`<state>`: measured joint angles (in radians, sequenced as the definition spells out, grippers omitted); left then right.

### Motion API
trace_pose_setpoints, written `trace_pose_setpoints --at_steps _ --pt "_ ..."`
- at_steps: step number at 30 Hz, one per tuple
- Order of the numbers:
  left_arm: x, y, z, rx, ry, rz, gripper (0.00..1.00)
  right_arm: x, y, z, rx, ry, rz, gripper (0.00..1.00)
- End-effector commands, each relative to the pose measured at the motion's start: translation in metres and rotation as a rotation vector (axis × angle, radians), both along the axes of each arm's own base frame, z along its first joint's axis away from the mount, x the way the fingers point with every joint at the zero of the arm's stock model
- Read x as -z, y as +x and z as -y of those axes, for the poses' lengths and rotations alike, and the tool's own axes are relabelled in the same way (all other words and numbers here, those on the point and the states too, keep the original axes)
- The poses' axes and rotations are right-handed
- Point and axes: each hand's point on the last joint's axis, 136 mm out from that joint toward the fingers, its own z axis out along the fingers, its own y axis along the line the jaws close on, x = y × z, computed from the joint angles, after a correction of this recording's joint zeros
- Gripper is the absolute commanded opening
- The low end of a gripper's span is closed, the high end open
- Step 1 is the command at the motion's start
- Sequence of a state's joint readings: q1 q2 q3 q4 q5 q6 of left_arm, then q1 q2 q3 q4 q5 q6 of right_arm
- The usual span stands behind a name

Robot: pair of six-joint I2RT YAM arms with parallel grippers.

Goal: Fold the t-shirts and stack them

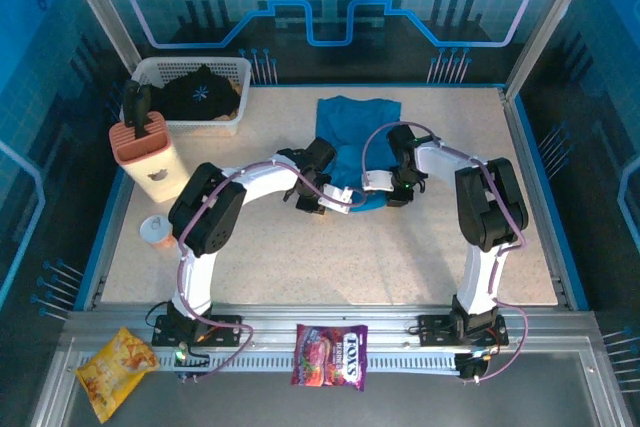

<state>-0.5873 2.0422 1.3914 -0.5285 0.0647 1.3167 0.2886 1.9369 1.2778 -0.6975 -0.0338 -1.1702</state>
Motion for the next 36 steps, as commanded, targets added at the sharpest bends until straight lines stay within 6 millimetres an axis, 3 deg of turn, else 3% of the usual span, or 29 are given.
trace_pose_setpoints --at_steps 1,2,3,9,18,21,24,27,32,36 --pt "0.027 0.018 -0.013 -0.057 0.048 0.032 0.0 0.026 -0.025 0.002 -0.007 -0.027 -0.114 0.1" --pt "0.025 0.016 -0.013 -0.058 0.042 0.035 0.0 0.024 -0.026 0.002 -0.006 -0.024 -0.116 0.01" --pt "0.023 0.013 -0.013 -0.059 0.037 0.037 0.0 0.022 -0.028 0.001 -0.007 -0.021 -0.118 0.0" --pt "-0.009 -0.006 -0.015 -0.073 -0.043 0.073 0.0 -0.004 -0.037 -0.004 0.035 -0.009 -0.062 0.0" --pt "-0.054 -0.055 -0.016 -0.084 -0.124 0.09 0.0 -0.05 -0.084 -0.024 0.051 0.07 0.075 0.0" --pt "-0.072 -0.06 -0.014 -0.094 -0.171 0.111 0.0 -0.067 -0.087 -0.022 0.082 0.083 0.129 0.0" --pt "-0.096 -0.041 -0.011 -0.15 -0.198 0.178 0.0 -0.089 -0.073 -0.018 0.145 0.112 0.194 0.0" --pt "-0.116 -0.017 -0.005 -0.18 -0.209 0.24 0.0 -0.108 -0.046 -0.011 0.213 0.118 0.293 0.0" --pt "-0.146 0.044 0.008 -0.248 -0.249 0.379 0.0 -0.135 0.001 0.001 0.313 0.119 0.397 0.0" --pt "-0.158 0.085 0.018 -0.274 -0.243 0.443 0.0 -0.151 0.038 0.014 0.419 0.12 0.467 0.0"
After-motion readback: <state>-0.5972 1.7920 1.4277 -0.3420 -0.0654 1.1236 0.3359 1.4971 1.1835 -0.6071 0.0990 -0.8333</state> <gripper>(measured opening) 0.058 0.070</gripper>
